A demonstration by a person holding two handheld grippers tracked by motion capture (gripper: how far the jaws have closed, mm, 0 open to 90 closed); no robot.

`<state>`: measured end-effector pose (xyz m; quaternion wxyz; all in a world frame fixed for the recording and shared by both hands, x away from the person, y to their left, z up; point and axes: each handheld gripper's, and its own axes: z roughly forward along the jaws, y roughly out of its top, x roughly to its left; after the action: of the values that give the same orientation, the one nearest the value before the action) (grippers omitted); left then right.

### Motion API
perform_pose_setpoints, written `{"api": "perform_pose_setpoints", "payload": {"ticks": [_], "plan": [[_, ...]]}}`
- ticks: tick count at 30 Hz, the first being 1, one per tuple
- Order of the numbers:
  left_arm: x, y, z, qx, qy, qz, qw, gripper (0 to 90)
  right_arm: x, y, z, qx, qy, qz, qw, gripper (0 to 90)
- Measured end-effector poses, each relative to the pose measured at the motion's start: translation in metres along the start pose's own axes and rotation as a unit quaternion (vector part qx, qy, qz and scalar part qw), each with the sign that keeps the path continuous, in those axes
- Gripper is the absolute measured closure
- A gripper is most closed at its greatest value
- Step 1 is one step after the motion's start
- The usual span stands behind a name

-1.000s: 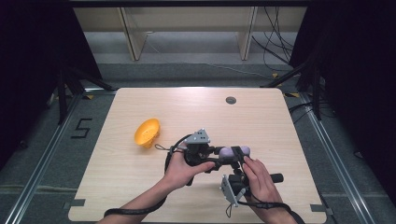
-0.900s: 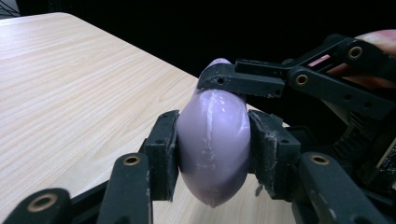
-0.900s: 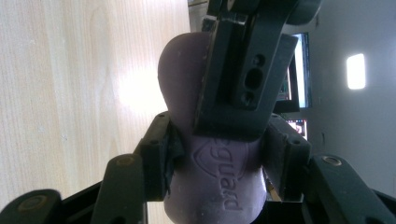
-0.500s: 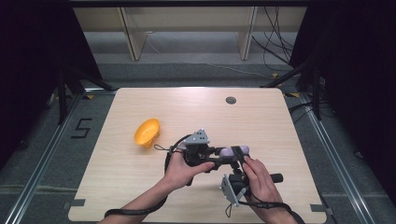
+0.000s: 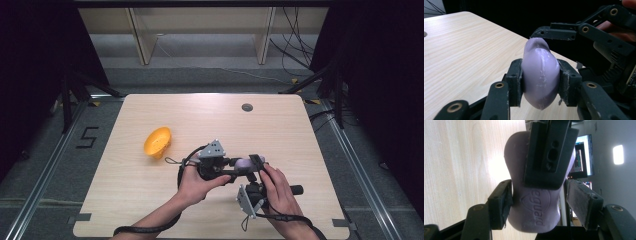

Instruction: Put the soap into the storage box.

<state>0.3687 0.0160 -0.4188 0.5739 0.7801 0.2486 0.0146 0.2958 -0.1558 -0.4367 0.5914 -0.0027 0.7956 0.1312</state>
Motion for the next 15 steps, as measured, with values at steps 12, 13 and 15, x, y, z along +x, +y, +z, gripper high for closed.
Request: {"api": "perform_pose_setpoints", "payload": {"ticks": [12, 13, 15], "plan": [[0.0015, -0.0005, -0.006, -0.005, 0.036, -0.001, 0.9993, 58.8, -0.0046, -0.0016, -0.0005, -0.002, -0.005, -0.014, 0.9999, 36.8], [0.0016, -0.0004, -0.0061, -0.006, 0.036, 0.0, 0.9993, 58.8, -0.0048, -0.0013, -0.0009, -0.005, -0.006, -0.015, 0.9999, 36.6], [0.0026, -0.0001, -0.0066, -0.007, 0.039, 0.004, 0.9992, 58.8, -0.0049, -0.0011, -0.0012, -0.006, -0.005, -0.014, 0.9999, 36.6]]}}
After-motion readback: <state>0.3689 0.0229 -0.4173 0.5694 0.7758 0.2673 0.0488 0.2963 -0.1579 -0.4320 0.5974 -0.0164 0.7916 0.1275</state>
